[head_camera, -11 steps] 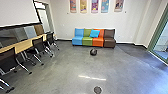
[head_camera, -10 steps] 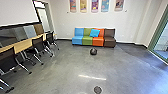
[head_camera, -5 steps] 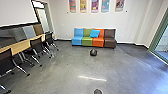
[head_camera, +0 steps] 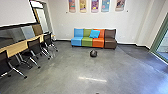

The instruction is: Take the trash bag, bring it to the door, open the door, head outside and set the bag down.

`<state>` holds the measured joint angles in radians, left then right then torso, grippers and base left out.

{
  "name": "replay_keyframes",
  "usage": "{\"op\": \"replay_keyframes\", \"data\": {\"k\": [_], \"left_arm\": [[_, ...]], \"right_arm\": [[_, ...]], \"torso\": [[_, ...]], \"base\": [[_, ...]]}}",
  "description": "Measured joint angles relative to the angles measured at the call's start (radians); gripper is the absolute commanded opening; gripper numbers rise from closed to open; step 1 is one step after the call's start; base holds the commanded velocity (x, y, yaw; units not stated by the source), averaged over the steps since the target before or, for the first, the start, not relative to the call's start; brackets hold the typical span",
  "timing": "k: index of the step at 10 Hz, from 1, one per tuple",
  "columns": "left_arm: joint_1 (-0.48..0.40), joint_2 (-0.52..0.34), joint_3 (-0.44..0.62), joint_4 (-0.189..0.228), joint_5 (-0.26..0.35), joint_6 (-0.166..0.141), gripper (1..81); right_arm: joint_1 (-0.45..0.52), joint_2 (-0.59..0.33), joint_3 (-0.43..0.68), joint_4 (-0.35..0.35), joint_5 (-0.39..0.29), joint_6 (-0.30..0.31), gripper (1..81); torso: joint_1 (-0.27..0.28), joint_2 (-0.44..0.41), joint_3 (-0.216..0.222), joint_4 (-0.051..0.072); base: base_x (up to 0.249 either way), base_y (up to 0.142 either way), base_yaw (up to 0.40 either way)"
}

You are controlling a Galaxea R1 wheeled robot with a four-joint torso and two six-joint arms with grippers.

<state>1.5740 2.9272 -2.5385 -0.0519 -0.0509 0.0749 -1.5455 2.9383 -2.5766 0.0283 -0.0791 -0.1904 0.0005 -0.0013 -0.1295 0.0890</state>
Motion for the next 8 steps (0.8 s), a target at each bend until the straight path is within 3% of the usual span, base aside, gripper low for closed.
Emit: {"op": "replay_keyframes", "data": {"k": [8], "left_arm": [[0.000,0.016,-0.002,0.000,0.002,0.000,81.1]], "right_arm": [[0.000,0.008,-0.006,-0.003,0.000,0.000,81.1]], "torso": [[0.000,0.000,0.000,0.000]], "base": [[0.191,0.000,0.000]]}}
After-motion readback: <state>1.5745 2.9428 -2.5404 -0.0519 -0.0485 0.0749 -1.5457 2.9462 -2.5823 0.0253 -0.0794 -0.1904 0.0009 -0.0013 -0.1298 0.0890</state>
